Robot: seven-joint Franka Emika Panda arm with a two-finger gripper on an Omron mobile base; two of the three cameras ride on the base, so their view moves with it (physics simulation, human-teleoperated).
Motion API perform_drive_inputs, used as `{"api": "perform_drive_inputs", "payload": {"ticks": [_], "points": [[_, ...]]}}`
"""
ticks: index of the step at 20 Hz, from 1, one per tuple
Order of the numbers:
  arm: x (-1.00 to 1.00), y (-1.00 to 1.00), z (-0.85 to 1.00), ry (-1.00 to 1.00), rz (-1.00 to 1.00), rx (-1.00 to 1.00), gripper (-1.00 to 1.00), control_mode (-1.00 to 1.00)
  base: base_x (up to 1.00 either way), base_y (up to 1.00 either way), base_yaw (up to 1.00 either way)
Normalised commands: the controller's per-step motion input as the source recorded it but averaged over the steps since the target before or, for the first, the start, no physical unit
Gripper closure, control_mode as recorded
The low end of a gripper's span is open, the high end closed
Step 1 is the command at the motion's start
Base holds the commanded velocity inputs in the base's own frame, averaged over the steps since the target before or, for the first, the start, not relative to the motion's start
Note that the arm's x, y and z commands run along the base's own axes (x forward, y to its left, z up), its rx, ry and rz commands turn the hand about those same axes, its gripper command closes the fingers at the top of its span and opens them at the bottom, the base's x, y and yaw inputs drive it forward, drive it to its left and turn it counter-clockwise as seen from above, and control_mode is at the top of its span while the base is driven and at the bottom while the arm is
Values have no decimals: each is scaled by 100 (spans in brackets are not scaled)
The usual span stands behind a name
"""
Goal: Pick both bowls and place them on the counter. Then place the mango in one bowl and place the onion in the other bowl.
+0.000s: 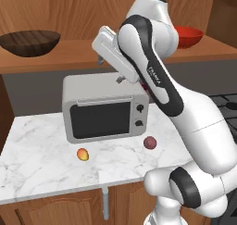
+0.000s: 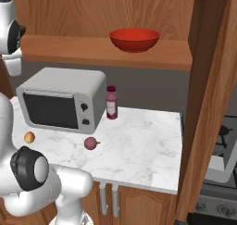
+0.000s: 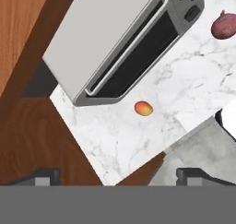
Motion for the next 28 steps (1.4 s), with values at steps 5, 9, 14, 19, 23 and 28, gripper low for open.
{"api": "perform_drive_inputs", "payload": {"ticks": [5, 9, 14, 19, 23, 28], "points": [[5, 33, 18, 0, -13, 21, -100, -100, 0, 0, 0], [14, 33, 29, 0, -8, 20, -100, -100, 0, 0, 0], [13, 38, 23, 5, -4, 13, -100, -100, 0, 0, 0], [20, 31, 14, 0, 0, 5, -100, -100, 0, 0, 0], [28, 22, 16, 0, 0, 0, -100, -100, 0, 0, 0], [30, 16, 10, 0, 0, 0, -100, -100, 0, 0, 0]]}}
